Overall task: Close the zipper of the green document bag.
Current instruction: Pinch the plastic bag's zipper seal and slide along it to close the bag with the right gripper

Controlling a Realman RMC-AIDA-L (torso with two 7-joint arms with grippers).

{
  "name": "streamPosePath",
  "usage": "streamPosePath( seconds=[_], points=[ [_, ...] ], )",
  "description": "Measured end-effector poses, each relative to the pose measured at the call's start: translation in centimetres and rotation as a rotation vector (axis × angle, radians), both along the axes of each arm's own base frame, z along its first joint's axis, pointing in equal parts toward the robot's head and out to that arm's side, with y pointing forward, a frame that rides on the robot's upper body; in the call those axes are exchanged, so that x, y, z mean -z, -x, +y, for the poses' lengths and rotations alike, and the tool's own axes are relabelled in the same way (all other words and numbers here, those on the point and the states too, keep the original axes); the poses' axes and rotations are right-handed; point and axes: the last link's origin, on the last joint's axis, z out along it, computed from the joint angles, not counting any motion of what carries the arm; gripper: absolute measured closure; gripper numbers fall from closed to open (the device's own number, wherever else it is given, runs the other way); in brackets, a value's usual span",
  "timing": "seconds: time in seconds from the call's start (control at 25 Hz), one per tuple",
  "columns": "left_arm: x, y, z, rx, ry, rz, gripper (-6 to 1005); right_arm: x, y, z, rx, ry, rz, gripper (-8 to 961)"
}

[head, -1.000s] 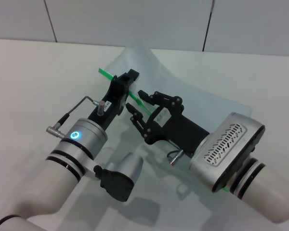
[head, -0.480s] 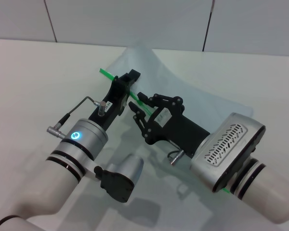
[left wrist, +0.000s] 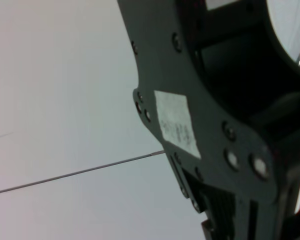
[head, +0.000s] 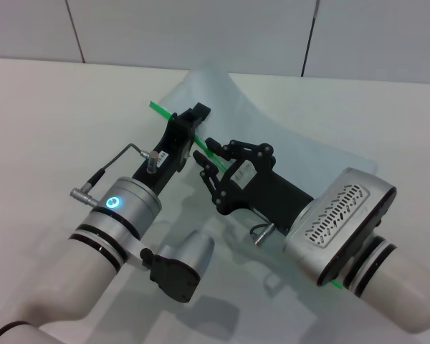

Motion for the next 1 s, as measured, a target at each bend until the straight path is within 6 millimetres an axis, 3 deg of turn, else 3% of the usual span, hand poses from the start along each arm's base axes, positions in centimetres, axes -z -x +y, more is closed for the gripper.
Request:
streamPosePath(
  seconds=[1.0],
  points=[
    [-0.12, -0.10, -0.15, 0.013, -0.008, -0.003, 926, -0.01, -0.26, 0.08, 0.003, -0.004, -0.008, 831]
  ],
)
